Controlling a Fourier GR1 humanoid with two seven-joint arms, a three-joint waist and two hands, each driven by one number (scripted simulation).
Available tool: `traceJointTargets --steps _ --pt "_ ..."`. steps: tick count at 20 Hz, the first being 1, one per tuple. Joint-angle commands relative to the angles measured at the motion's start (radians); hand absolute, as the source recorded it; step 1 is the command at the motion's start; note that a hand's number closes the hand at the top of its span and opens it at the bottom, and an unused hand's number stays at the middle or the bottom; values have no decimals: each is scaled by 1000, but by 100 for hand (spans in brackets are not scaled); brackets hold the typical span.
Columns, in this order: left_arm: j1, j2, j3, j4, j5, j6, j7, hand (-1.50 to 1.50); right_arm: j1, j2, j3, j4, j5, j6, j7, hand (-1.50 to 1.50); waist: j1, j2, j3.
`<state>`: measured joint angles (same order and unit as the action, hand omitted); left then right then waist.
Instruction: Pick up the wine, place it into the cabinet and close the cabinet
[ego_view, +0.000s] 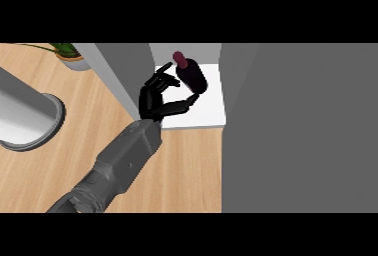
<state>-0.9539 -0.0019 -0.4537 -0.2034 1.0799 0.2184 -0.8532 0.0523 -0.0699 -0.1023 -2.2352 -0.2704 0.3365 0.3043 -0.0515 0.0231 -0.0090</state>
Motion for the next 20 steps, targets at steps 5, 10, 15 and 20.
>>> traceJointTargets --steps 5,10,15,20 --pt "81 34 4 -69 -38 -10 -112 -150 37 16 3 0 32 -6 -17 -150 53 -26 9" --pt "118 37 -24 -186 -64 60 -83 -150 40 3 20 -54 31 -11 30 -150 67 -33 9" --pt "225 65 -89 -371 -123 115 -38 -150 15 16 26 -64 46 -46 56 -150 80 -35 10" --pt "341 138 -185 -722 -179 191 122 -150 80 36 74 -96 68 -23 39 -150 80 -37 10"
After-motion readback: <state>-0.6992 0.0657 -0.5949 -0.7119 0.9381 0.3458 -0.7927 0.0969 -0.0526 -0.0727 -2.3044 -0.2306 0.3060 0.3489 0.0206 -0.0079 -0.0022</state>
